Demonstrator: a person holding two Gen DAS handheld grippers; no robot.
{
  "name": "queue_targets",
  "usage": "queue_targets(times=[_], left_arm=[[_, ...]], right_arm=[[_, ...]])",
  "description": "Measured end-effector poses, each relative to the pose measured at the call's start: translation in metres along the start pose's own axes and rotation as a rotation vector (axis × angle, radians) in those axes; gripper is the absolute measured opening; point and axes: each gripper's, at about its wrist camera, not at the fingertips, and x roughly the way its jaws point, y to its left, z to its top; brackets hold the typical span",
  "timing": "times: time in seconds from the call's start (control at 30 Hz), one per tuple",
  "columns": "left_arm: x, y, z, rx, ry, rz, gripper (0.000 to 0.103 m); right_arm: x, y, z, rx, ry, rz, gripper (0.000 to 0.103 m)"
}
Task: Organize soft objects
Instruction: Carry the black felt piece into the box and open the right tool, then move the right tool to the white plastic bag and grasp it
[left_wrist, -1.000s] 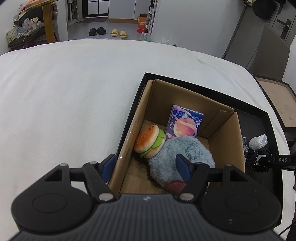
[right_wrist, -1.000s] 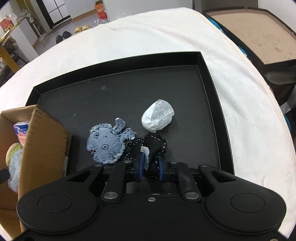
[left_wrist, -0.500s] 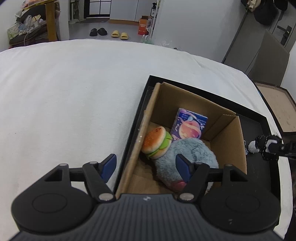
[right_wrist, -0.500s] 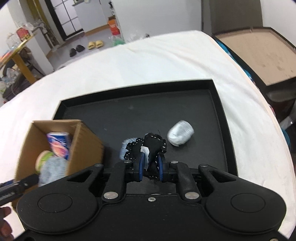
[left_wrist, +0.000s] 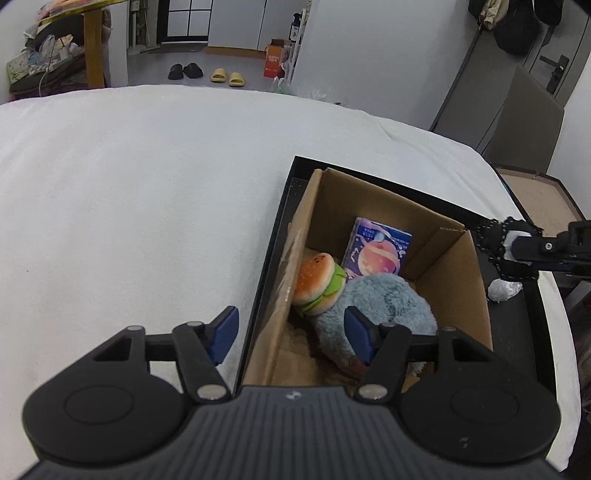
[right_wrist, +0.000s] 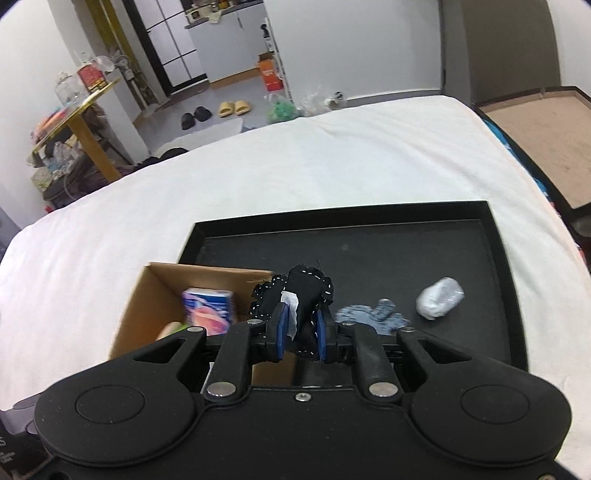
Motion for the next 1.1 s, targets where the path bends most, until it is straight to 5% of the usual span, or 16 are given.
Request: queue_targets(times=[0.4,0.43,0.47,0.53,1.1], left_arm=[[0.01,0.011,-0.005,-0.012,0.034,-0.021,0.015],[0.01,0.013,-0.005,-0.019,0.033,-0.016,0.015],[0.011,0.015,-0.005,-0.028,0.035,-0.017,0.014],[0.012,0.018,-0.005,-0.04,0.038,-0.016,0.014],[0.007,0.011,-0.004,-0.021,0.038,0.009,0.015]], right_arm=[[0.013,0.035,-0.004,-0.015,0.005,0.067,0.025],[0.012,0.039,-0.004,-0.037,-0.005,0.085,0.04],[0.012,0.044,-0.005,-0.06,-0.01,0.085,0.065],[0.009,0.051,-0.006,-0.088,-0.042,0.052,0.076],[0.009,0.033,-0.01,-0.022,0.009,0.021,0.076]])
